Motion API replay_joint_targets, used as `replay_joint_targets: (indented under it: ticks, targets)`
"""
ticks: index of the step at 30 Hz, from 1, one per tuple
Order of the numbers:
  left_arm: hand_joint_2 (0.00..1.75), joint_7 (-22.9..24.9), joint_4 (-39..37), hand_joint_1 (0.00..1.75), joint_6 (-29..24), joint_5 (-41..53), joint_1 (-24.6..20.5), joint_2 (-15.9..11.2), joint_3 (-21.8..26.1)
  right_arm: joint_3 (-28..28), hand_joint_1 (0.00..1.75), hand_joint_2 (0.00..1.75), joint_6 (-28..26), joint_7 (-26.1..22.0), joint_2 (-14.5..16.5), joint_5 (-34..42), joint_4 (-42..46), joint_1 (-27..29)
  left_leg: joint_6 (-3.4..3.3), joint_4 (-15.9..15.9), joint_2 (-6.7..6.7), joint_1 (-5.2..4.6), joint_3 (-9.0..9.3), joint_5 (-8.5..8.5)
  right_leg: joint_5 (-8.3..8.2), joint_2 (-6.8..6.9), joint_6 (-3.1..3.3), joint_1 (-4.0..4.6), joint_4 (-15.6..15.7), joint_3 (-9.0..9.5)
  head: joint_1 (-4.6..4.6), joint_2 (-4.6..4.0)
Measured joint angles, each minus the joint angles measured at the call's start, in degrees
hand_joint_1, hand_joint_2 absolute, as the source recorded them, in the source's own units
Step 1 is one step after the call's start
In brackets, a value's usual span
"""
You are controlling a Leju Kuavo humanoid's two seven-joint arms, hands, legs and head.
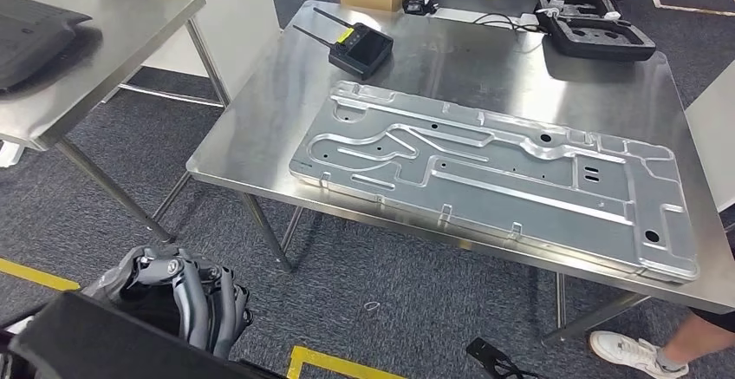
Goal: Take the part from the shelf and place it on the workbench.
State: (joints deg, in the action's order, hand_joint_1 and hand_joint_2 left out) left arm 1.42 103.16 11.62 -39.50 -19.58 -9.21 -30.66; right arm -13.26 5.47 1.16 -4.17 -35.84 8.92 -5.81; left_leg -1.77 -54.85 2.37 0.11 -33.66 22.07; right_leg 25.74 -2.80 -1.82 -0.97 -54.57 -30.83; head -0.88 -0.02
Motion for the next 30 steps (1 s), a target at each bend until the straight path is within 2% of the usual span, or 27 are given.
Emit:
replay_joint_targets:
  ticks: [2,4,5,7,8,9,10,12,13,14,15,17,19,20,21,23,24,25,26,27,28,29,30]
  targets:
    - [1.75,0.09,0.05,1.75,0.0,-0.13,-0.2,0.0,-0.01,-0.01,0.0,0.0,0.01,-0.04,-0.07,-0.08,0.0,0.07,-0.48,0.52,-0.3,0.11,0.41,0.16,0.24,-0.04,-0.62,-0.13,0.13,0.12,0.02,0.0]
    - [1.75,0.19,0.13,1.75,0.04,-0.46,-0.52,0.01,-0.02,0.0,0.0,0.0,-0.06,-0.16,-0.09,-0.21,0.0,0.07,-1.11,1.14,-0.7,0.37,1.37,0.35,1.28,1.24,-1.14,-0.09,-1.66,-0.36,0.07,0.0]
    - [1.75,0.25,0.16,1.75,0.06,-0.62,-0.62,0.01,-0.02,0.01,0.0,0.0,-0.16,-0.22,-0.09,-0.31,0.0,0.02,-1.44,1.31,-0.91,0.39,1.83,0.52,2.52,1.98,-1.31,-0.12,-4.39,-1.67,0.1,0.0]
    - [1.75,0.34,0.16,1.75,0.09,-0.8,-0.69,0.01,-0.03,0.01,0.0,0.0,-0.41,-0.29,-0.1,-0.59,0.0,-0.05,-1.87,1.35,-1.22,0.34,2.33,0.99,5.66,2.46,-1.65,-0.1,-12.54,-6.25,0.14,0.0]
    - [1.75,0.39,0.16,1.75,0.09,-0.83,-0.67,0.01,-0.03,0.01,0.0,0.0,-0.52,-0.31,-0.11,-0.73,0.0,-0.02,-1.91,1.34,-1.26,0.34,2.5,1.21,6.38,2.47,-1.82,-0.16,-15.88,-8.41,0.14,0.0]
    - [1.75,0.42,0.16,1.75,0.09,-0.83,-0.66,0.01,-0.03,0.01,0.0,0.0,-0.58,-0.33,-0.11,-0.84,0.0,0.04,-1.84,1.32,-1.26,0.38,2.75,1.47,5.9,2.47,-1.99,-0.25,-17.15,-9.62,0.14,0.0]
    - [1.75,0.45,0.16,1.75,0.08,-0.83,-0.65,0.01,-0.03,0.01,0.0,0.0,-0.62,-0.33,-0.11,-0.96,0.0,0.08,-1.7,1.29,-1.24,0.45,3.09,1.77,4.22,2.48,-2.15,-0.38,-15.9,-9.54,0.15,0.0]
    - [1.75,0.53,0.16,1.75,0.08,-0.83,-0.67,0.01,-0.03,0.01,0.0,0.0,-0.66,-0.37,-0.13,-1.2,0.0,0.09,-1.11,1.13,-1.25,0.62,3.99,2.61,-0.55,2.66,-2.48,-0.73,-8.12,-6.48,0.16,0.0]
    - [1.75,0.57,0.16,1.75,0.08,-0.83,-0.73,0.01,-0.02,0.01,0.0,0.0,-0.66,-0.39,-0.11,-1.31,0.0,0.05,-0.7,0.91,-1.25,0.54,4.29,3.1,-2.04,2.7,-2.47,-0.76,-4.36,-4.8,0.19,0.0]
    - [1.75,0.65,0.16,1.75,0.07,-0.83,-0.78,0.01,-0.01,0.01,0.0,0.0,-0.66,-0.41,-0.1,-1.35,0.0,0.02,-0.34,0.77,-1.25,0.46,4.45,3.47,-2.72,2.73,-2.26,-0.74,-1.96,-3.72,0.18,0.0]
    - [1.75,0.72,0.16,1.75,0.07,-0.83,-0.84,0.01,0.0,0.01,0.0,0.0,-0.66,-0.41,-0.08,-1.39,0.0,-0.01,-0.05,0.72,-1.26,0.34,4.5,3.73,-2.61,2.7,-1.92,-0.61,-0.98,-3.27,0.16,0.0]
    - [1.75,0.85,0.16,1.75,0.05,-0.84,-0.93,0.01,0.02,0.01,0.0,0.0,-0.63,-0.42,-0.05,-1.4,0.0,-0.01,0.36,0.88,-1.28,0.38,4.6,4.02,-2.23,2.58,-0.89,-0.42,-0.93,-3.25,0.12,0.0]
    - [1.75,0.92,0.17,1.75,0.05,-0.84,-1.01,0.01,0.04,0.0,0.0,0.0,-0.52,-0.42,-0.03,-1.37,0.0,0.02,0.88,-0.85,-1.43,0.56,3.97,5.14,-1.94,2.56,-0.03,-0.49,-0.85,-2.88,0.06,0.0]
    - [1.75,0.96,0.17,1.75,0.03,-0.84,-1.02,0.01,0.05,-0.01,0.0,0.0,-0.46,-0.42,-0.03,-1.33,0.0,0.01,1.16,-3.57,-1.51,0.61,2.67,6.39,-1.79,2.5,0.33,-0.57,-0.81,-2.65,-0.01,0.0]
    - [1.75,0.98,0.16,1.75,0.0,-0.84,-0.98,0.01,0.05,-0.01,0.0,0.0,-0.38,-0.4,-0.04,-1.27,0.0,0.01,1.37,-7.56,-1.61,0.62,0.58,7.96,-1.61,2.4,0.61,-0.53,-0.81,-2.48,-0.07,0.0]
    - [1.75,1.0,0.16,1.75,-0.15,-0.83,-0.76,0.01,0.02,-0.01,0.0,0.0,-0.14,-0.27,-0.04,-0.98,0.0,0.03,1.55,-15.96,-1.69,0.63,-4.46,10.49,-1.28,2.03,0.92,-0.36,-0.81,-2.25,-0.13,0.0]
    - [1.75,1.0,0.16,1.75,-0.22,-0.83,-0.64,0.01,0.01,-0.01,0.0,0.0,0.01,-0.18,-0.04,-0.85,0.0,0.05,1.43,-17.94,-1.71,0.6,-6.11,10.37,-1.09,1.73,0.99,-0.24,-0.81,-2.04,-0.14,0.0]
    - [1.75,1.0,0.16,1.75,-0.27,-0.83,-0.56,0.01,0.0,-0.01,0.0,0.0,0.11,-0.1,-0.04,-0.75,0.0,0.07,1.19,-17.57,-1.7,0.55,-6.6,9.05,-0.88,1.34,1.0,-0.12,-0.81,-1.73,-0.14,0.0]
    - [1.75,1.01,0.16,1.75,-0.28,-0.82,-0.54,0.01,-0.01,-0.01,0.0,0.0,0.17,-0.07,-0.04,-0.75,0.0,0.05,0.79,-14.83,-1.63,0.42,-5.92,6.7,-0.65,0.91,1.0,-0.01,-0.81,-1.33,-0.14,0.0]
    - [1.75,1.04,0.17,1.75,-0.27,-0.82,-0.58,0.01,0.0,-0.01,0.0,0.0,0.18,-0.05,-0.01,-0.78,0.0,0.02,0.2,-10.41,-1.54,0.2,-4.41,3.79,-0.4,0.54,0.97,0.09,-0.79,-0.89,-0.14,0.0]
    - [1.75,1.09,0.17,1.75,-0.27,-0.82,-0.68,0.01,0.01,-0.01,0.0,0.0,0.16,-0.06,0.09,-0.87,0.01,-0.02,-0.45,-6.32,-1.46,-0.08,-2.84,1.64,-0.15,0.23,0.89,0.22,-0.77,-0.56,-0.13,0.0]
    - [1.75,1.18,0.16,1.75,-0.27,-0.83,-0.84,0.01,0.02,-0.01,0.0,0.0,0.1,-0.08,0.18,-1.03,0.01,-0.03,-0.98,-2.93,-1.39,-0.35,-1.56,0.32,0.05,-0.04,0.75,0.26,-0.74,-0.4,-0.14,0.0]
    - [1.75,1.26,0.16,1.75,-0.27,-0.84,-0.97,0.01,0.03,-0.01,0.0,0.0,0.03,-0.11,0.25,-1.2,0.01,0.03,-1.32,-1.02,-1.36,-0.57,-0.79,-0.13,0.18,-0.2,0.54,0.25,-0.7,-0.39,-0.14,0.0]
